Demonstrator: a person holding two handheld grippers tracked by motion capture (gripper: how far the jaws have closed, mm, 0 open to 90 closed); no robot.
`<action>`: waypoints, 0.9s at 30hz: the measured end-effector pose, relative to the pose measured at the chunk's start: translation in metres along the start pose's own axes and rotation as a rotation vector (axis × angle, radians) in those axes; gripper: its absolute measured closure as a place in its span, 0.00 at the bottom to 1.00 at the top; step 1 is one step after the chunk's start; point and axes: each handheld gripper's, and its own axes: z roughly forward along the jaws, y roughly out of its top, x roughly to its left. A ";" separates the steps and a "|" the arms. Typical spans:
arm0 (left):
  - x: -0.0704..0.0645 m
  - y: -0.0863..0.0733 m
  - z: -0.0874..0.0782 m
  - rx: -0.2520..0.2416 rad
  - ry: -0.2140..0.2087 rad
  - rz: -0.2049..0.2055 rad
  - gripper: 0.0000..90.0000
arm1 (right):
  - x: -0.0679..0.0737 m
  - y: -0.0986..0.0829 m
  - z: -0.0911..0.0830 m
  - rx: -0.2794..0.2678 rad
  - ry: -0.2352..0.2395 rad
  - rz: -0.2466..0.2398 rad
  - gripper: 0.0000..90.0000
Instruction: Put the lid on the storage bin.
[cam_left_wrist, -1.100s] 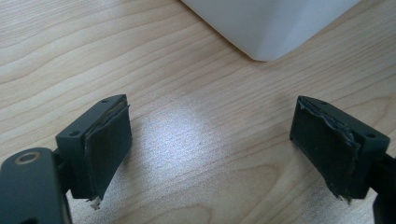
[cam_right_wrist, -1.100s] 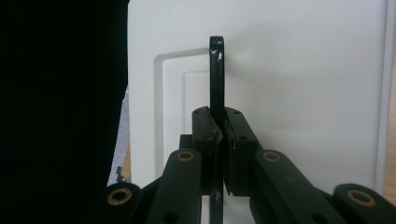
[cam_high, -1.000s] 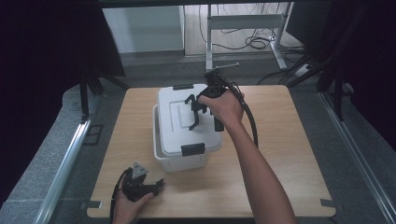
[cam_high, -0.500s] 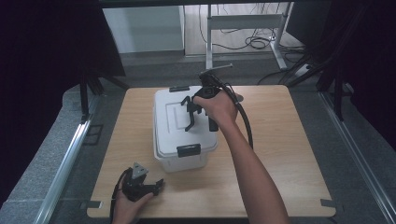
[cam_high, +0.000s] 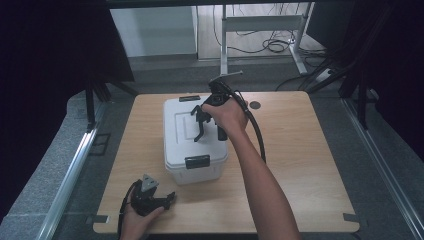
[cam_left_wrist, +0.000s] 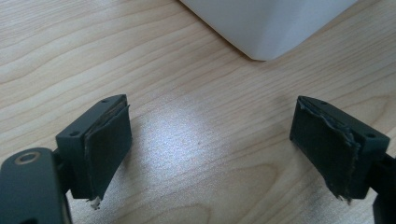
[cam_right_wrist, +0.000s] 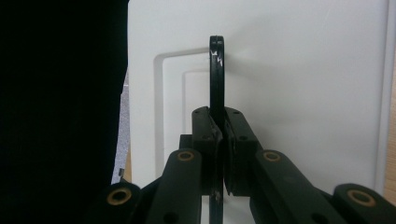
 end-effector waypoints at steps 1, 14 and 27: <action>0.000 0.000 0.000 0.000 0.000 0.000 0.14 | 0.000 0.001 0.001 0.002 0.000 0.006 0.94; 0.000 0.000 0.000 0.003 -0.004 0.006 0.14 | -0.011 0.006 0.030 0.034 0.004 0.041 0.94; 0.000 0.000 -0.001 0.003 -0.005 0.004 0.14 | -0.018 -0.001 0.037 0.005 0.028 0.023 0.85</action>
